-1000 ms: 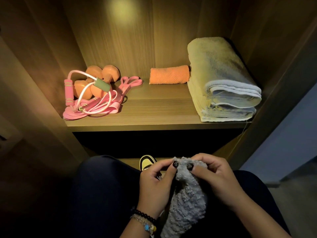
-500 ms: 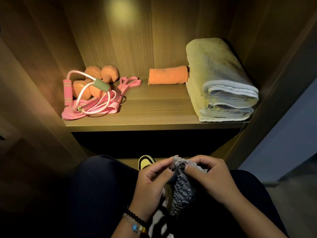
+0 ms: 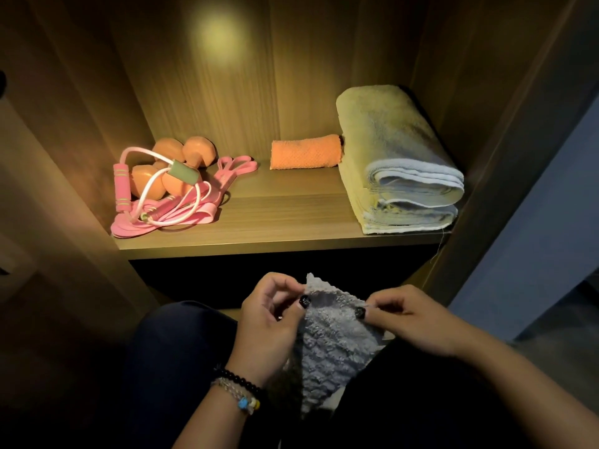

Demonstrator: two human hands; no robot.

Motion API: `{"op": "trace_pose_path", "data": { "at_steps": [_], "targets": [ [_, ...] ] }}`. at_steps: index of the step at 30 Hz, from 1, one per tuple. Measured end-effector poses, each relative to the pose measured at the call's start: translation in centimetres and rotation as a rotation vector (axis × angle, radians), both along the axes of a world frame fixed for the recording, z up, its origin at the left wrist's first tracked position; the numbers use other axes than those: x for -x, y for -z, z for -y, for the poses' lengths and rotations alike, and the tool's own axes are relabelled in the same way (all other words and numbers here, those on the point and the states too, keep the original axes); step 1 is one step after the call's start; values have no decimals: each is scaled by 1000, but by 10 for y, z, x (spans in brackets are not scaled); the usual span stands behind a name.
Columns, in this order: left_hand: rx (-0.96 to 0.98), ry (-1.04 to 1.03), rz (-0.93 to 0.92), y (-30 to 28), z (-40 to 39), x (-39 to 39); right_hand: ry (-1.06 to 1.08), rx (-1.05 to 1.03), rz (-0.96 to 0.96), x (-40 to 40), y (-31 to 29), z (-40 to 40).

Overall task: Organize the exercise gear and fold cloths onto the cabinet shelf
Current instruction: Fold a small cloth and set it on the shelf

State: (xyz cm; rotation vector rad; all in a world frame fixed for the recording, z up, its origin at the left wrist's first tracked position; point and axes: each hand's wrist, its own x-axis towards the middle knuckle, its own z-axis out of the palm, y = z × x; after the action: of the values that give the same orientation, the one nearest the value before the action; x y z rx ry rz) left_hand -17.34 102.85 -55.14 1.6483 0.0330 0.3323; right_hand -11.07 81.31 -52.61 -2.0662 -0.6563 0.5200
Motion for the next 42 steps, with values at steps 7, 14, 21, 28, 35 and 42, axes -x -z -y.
{"op": "trace_pose_path", "data": {
  "at_steps": [7,14,21,28,35,42],
  "targets": [
    [-130,8,48,-25,-5,-21,18,256,458,-28,-37,1],
    [-251,45,61,-68,-15,-60,25,549,680,-53,-92,-18],
    [-114,-18,41,-114,-21,-87,-6,441,1003,-64,-140,-27],
    [33,-103,6,-126,-26,-91,137,421,847,-63,-154,-32],
    [-1,-76,-6,-128,-30,-93,130,510,1191,-53,-154,-34],
    [-6,-82,-1,-130,-44,-96,156,473,911,-64,-159,-48]
  ]
}}
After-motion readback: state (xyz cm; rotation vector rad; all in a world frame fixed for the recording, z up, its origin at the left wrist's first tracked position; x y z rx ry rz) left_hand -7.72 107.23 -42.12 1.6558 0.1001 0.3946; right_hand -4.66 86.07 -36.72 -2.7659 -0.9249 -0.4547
